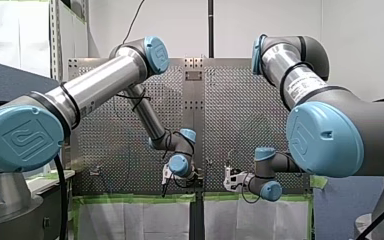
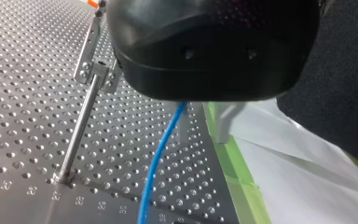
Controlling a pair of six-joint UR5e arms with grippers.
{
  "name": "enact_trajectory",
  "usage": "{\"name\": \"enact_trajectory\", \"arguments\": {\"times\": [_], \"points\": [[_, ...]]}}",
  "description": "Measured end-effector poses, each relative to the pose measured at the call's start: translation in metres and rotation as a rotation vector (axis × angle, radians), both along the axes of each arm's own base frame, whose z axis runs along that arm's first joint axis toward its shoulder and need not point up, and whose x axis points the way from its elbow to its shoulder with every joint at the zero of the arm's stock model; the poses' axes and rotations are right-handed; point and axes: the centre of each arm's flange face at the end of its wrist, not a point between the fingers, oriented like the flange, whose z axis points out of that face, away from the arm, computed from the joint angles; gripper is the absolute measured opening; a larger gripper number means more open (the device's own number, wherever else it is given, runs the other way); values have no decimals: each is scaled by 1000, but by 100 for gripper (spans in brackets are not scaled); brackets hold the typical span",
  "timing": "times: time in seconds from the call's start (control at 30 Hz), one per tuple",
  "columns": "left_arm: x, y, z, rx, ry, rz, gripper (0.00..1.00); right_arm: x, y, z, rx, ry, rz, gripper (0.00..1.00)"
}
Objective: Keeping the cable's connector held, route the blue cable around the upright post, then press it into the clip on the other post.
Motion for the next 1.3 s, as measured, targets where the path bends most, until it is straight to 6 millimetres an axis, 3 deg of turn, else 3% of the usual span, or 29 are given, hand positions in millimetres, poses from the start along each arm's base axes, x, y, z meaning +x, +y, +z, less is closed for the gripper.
{"name": "enact_trajectory", "arguments": {"times": [0.3,0.8,1.3], "points": [[0,1,1,40,-17,6,0,-2,-2,0,3,-4,-5,0],[-27,-16,8,114,-5,4,0,-15,-23,4,14,-42,-43,0],[-20,-18,11,82,-37,4,0,-21,-52,16,-17,-67,-69,0]]}}
